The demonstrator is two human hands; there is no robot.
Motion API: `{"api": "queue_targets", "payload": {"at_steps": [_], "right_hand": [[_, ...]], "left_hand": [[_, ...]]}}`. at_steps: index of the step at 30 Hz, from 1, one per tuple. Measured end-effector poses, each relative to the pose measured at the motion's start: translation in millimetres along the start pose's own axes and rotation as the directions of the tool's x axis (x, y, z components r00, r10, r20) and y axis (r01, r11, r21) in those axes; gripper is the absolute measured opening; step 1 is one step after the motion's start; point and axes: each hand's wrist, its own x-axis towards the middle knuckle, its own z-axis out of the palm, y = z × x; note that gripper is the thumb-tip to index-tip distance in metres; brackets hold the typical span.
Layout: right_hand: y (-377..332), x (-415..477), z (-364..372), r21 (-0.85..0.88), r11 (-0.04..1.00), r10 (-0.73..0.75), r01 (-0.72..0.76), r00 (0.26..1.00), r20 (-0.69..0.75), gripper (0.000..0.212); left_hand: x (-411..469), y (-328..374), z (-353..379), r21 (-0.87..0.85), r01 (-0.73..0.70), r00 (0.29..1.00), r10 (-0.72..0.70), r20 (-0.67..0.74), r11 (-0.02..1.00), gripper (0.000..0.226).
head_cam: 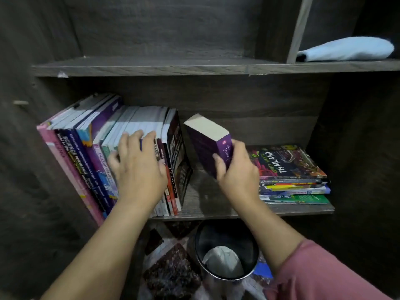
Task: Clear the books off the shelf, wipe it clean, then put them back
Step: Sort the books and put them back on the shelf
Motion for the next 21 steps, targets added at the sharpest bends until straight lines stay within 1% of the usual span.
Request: {"api": "queue_targets", "payload": {"at_steps": [2,5,7,9,10,11,13,14,16,18,20,21], "right_hand": [[-9,-7,16,0.084,0.995,0.057,-0.061,0.997,0.046,0.038],[-18,-17,39,0.205,0.970,0.122,-0.134,0.990,0.069,0.036],[-20,-20,56,0.291,0.944,0.128,-0.156,0.985,0.112,0.033],[-18,-22,76,0.338,0.929,0.081,-0.149,0.975,0.208,0.024],[-14,-22,87,0.335,0.928,0.072,-0.164,0.960,0.271,0.021],[-8,-22,96,0.321,0.925,0.082,-0.201,0.934,0.348,0.024],[2,-21,104,0.308,0.903,0.115,-0.300,0.858,0.500,0.038],[6,-20,104,0.305,0.896,0.116,-0.324,0.831,0.544,0.046],[13,-18,103,0.268,0.914,0.106,-0.305,0.816,0.568,0.057],[15,-15,99,0.195,0.943,0.112,-0.271,0.807,0.580,0.066],[18,-12,92,0.087,0.974,0.119,-0.210,0.799,0.589,0.068],[20,-11,86,0.026,0.987,0.110,-0.156,0.801,0.589,0.065]], "left_hand": [[0,-10,-1,0.020,-0.050,0.999,0.050,0.018,0.999,0.067],[-2,-20,-3,0.047,-0.095,0.995,0.094,0.036,0.994,0.072],[-3,-23,-2,0.065,-0.126,0.991,0.123,0.050,0.990,0.076],[-3,-27,-1,0.069,-0.144,0.989,0.141,0.055,0.987,0.078],[-4,-28,0,0.070,-0.151,0.988,0.147,0.056,0.986,0.080],[-4,-30,0,0.073,-0.157,0.987,0.153,0.056,0.985,0.081],[-4,-32,2,0.079,-0.167,0.985,0.163,0.054,0.983,0.084],[-4,-32,3,0.082,-0.168,0.985,0.165,0.050,0.982,0.085],[-4,-31,8,0.088,-0.157,0.987,0.154,0.038,0.984,0.087],[-4,-28,14,0.103,-0.135,0.991,0.133,0.027,0.986,0.088],[-4,-23,18,0.105,-0.103,0.995,0.103,0.013,0.989,0.087],[-3,-20,19,0.100,-0.087,0.996,0.087,0.009,0.991,0.086]]}}
